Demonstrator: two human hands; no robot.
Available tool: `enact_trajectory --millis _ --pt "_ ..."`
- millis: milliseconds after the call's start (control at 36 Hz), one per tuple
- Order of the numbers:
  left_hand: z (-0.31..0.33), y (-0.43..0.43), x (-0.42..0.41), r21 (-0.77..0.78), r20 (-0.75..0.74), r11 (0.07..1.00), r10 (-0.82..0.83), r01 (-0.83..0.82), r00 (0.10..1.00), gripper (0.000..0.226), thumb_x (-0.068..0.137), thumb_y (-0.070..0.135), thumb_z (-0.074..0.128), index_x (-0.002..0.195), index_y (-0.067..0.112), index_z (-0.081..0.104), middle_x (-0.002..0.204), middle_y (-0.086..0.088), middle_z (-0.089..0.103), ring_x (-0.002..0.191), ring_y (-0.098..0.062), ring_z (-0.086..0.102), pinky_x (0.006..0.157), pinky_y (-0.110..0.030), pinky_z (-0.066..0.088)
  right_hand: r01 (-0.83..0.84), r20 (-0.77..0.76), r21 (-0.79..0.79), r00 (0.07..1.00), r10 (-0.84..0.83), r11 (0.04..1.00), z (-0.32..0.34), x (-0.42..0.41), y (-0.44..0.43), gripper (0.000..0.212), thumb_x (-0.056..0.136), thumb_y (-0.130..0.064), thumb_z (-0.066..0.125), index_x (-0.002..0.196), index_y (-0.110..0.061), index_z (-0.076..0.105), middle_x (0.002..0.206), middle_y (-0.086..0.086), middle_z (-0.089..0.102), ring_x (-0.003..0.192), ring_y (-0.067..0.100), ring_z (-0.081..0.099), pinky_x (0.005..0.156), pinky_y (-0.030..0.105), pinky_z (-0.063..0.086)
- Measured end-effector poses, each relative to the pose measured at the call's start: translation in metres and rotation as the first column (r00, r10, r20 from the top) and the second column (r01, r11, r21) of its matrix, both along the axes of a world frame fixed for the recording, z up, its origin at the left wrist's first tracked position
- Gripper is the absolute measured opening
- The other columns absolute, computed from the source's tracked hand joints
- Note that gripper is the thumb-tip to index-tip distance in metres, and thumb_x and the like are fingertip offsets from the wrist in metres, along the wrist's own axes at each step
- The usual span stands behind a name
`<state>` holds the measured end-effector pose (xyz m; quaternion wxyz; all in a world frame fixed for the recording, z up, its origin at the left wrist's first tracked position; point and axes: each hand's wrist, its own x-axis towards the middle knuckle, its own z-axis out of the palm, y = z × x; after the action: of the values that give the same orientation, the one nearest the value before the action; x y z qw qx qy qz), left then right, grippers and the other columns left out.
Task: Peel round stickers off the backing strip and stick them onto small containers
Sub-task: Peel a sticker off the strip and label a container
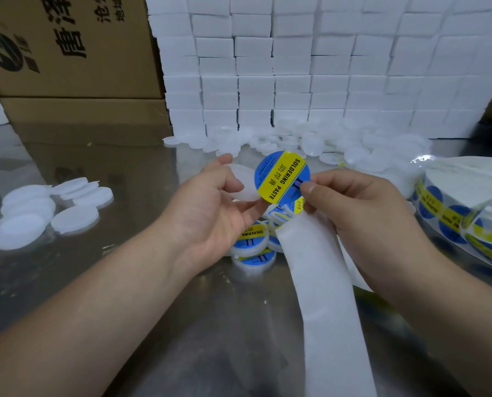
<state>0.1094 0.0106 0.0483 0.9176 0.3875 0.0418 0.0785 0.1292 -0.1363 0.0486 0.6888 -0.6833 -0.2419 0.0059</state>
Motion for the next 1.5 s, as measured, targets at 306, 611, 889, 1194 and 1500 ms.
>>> enact_trajectory --millis 306,611,889,1194,1500 --pt "0.001 -0.004 0.002 0.203 0.031 0.973 0.102 -0.106 0.994 0.052 0.078 -0.024 0.028 0.107 0.015 0.048 0.121 -0.028 0.048 0.085 -0.032 0.065 0.068 -0.033 0.058 -0.001 0.016 0.022 1.000 0.000 1.000 0.000 0.002 -0.001 0.032 0.081 -0.016 0.060 0.053 -0.028 0.069 0.055 -0.007 0.060 0.062 0.010 0.058 0.060 0.022 0.048" --pt "-0.008 0.002 0.011 0.366 -0.019 0.892 0.290 -0.263 0.957 0.013 0.094 0.005 0.046 0.088 0.000 0.056 0.092 -0.020 0.061 0.052 -0.014 0.066 0.050 -0.017 0.053 -0.005 0.013 0.027 1.000 0.004 1.000 0.001 0.001 0.000 0.034 0.083 -0.013 0.060 0.053 -0.027 0.069 0.051 -0.008 0.059 0.054 0.004 0.055 0.053 0.016 0.044" --pt "-0.001 -0.003 0.000 0.431 0.120 0.868 0.214 -0.245 0.969 0.015 0.088 -0.001 0.051 0.081 0.007 0.063 0.064 -0.002 0.070 0.052 -0.008 0.064 0.049 -0.012 0.048 -0.029 0.012 0.038 1.000 0.029 0.999 0.002 0.000 -0.001 0.036 0.083 -0.013 0.060 0.050 -0.026 0.067 0.049 -0.009 0.059 0.048 0.000 0.053 0.048 0.011 0.043" --pt "-0.005 -0.002 -0.002 0.496 0.091 0.851 0.147 -0.173 0.985 0.014 0.093 0.015 0.048 0.095 0.011 0.061 0.071 -0.004 0.071 0.053 -0.015 0.066 0.044 -0.018 0.047 -0.024 0.018 0.016 1.000 0.024 1.000 0.002 -0.001 -0.001 0.036 0.081 -0.016 0.060 0.048 -0.026 0.066 0.051 -0.009 0.057 0.054 0.003 0.053 0.050 0.011 0.043" --pt "-0.006 -0.006 -0.004 0.457 0.171 0.868 0.129 -0.194 0.977 0.026 0.092 0.005 0.047 0.103 0.023 0.062 0.078 -0.001 0.071 0.059 -0.016 0.068 0.049 -0.020 0.051 0.000 0.030 -0.013 1.000 0.000 1.000 0.000 -0.001 0.001 0.038 0.081 -0.017 0.062 0.045 -0.029 0.065 0.053 -0.010 0.060 0.058 0.002 0.056 0.053 0.009 0.043"
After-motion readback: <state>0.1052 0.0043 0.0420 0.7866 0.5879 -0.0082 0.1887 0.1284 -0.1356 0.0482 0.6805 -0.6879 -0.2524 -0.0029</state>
